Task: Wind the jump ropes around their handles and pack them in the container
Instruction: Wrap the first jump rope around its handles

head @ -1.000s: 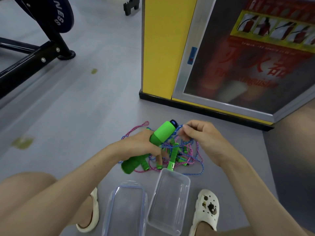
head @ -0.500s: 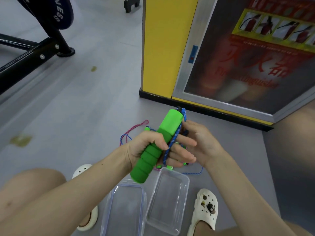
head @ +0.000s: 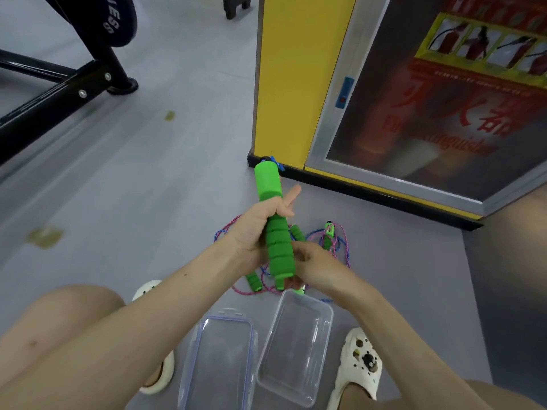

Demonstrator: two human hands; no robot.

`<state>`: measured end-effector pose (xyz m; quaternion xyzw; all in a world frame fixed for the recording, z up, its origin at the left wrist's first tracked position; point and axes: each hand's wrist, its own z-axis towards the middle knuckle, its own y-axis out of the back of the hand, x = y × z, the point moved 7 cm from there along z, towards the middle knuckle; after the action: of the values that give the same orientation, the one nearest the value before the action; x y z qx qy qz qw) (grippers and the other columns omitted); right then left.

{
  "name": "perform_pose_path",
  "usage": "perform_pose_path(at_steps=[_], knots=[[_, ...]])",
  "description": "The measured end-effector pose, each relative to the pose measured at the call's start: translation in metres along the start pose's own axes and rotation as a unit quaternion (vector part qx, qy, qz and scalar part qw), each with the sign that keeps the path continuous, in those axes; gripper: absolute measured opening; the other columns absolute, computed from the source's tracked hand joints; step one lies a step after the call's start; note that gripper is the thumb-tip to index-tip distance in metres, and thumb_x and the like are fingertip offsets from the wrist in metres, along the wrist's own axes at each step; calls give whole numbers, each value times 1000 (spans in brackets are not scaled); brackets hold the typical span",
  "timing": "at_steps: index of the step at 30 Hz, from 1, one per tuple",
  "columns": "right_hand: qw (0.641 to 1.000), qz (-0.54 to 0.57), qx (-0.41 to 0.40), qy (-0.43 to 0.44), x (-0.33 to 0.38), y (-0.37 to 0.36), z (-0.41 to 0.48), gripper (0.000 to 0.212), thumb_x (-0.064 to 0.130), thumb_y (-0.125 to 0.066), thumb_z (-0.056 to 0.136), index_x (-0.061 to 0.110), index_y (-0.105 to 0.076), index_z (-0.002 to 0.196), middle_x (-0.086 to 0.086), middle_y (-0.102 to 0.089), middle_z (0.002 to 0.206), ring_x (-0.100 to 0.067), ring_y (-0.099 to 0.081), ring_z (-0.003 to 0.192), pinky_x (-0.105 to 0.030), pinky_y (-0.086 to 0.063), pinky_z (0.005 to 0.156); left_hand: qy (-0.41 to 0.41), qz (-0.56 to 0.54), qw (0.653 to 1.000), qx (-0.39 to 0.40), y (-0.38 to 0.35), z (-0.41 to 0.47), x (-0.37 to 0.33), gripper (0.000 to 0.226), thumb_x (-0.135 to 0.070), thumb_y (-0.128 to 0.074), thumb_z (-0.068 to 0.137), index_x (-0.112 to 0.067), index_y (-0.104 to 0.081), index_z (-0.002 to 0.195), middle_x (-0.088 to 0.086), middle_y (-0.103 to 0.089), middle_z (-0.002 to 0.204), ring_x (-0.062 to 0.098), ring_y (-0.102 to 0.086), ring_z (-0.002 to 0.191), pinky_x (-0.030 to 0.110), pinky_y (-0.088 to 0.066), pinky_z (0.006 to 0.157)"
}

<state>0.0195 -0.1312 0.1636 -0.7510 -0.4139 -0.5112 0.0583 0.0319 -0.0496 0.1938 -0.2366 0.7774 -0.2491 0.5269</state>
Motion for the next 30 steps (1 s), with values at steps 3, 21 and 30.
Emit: perform_pose_path(at_steps=[3,21,30], knots=[[966,-243,-80,22,2,20,2,29,24,-62,86,13,-52,61,-3,-49,57,-19,-48,56,-28,-35,49,-19,207,977,-46,8,-2,-6,64,-11,-55,59,-30,-50,120,-10,-55,98,3,-53,71,11,-49,56],[938,246,-234,74,13,78,-16,19,14,-53,95,13,-63,79,0,-67,76,-8,-59,70,-25,-44,75,134,237,955,113,10,-20,22,43,4,-43,68,4,-59,108,20,-73,85,30,-71,81,28,-56,76],[907,414,-68,43,15,43,-9,24,16,-45,98,10,-53,76,-2,-51,54,-11,-46,43,-19,-40,45,112,-73,964,231,-20,-28,12,47,-3,-53,75,15,-57,118,27,-69,100,37,-68,95,42,-50,94]])
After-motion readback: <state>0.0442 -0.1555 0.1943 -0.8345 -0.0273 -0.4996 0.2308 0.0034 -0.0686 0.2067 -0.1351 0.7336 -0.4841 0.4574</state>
